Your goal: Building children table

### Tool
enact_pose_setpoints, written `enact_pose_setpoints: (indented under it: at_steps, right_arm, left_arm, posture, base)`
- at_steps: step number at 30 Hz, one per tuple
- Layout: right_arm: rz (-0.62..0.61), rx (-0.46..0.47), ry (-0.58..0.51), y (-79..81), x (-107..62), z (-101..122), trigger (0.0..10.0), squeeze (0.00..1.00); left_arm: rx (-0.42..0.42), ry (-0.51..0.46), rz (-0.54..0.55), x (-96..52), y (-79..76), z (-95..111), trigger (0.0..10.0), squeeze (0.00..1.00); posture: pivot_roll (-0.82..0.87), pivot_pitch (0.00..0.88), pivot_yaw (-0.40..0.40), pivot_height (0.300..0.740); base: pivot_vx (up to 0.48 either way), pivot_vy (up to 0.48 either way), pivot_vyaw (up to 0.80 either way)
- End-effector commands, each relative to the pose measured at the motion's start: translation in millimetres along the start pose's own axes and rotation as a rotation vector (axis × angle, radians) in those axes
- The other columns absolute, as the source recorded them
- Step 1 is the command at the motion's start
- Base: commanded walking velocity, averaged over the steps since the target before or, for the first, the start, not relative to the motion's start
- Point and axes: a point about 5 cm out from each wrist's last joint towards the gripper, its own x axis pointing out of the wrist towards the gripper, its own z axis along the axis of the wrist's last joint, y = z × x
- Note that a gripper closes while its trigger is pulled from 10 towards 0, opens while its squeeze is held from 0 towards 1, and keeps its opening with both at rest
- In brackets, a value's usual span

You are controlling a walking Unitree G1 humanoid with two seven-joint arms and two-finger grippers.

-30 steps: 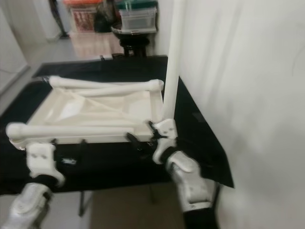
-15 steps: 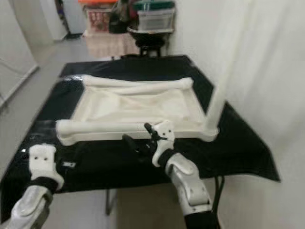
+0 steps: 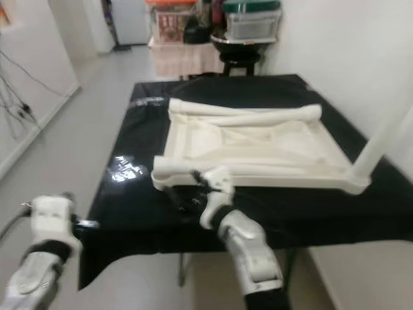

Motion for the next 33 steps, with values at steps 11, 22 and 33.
enact_pose_setpoints:
  at_steps: [11,22,33]
  right_arm:
    - [-0.011,0.029,-0.005,-2.0,-1.5,3.5,10.0,0.0]
    - [-0.004,0.039,-0.004,-0.9,-3.5,4.9,10.0,0.0]
    - [-0.004,0.087,-0.035,-1.2,-4.4,9.1,10.0,0.0]
  left_arm:
    - [-0.004,0.015,-0.044,2.1,-2.9,1.4,10.0,0.0]
    - [-0.039,-0.007,-0.103,4.5,-6.9,7.2,10.0,0.0]
    - [-0.07,-0.031,-0.18,12.0,-10.0,16.5,10.0,0.0]
  posture:
    - [-0.06,0.014,0.04,0.74]
    - [-0.07,0.028,0.031,0.74]
    - [-0.07,0.035,0.042,0.74]
  base:
    - [0.0,0.0,0.0]
    - [0.0,0.0,0.0]
    - [0.0,0.0,-0.29]
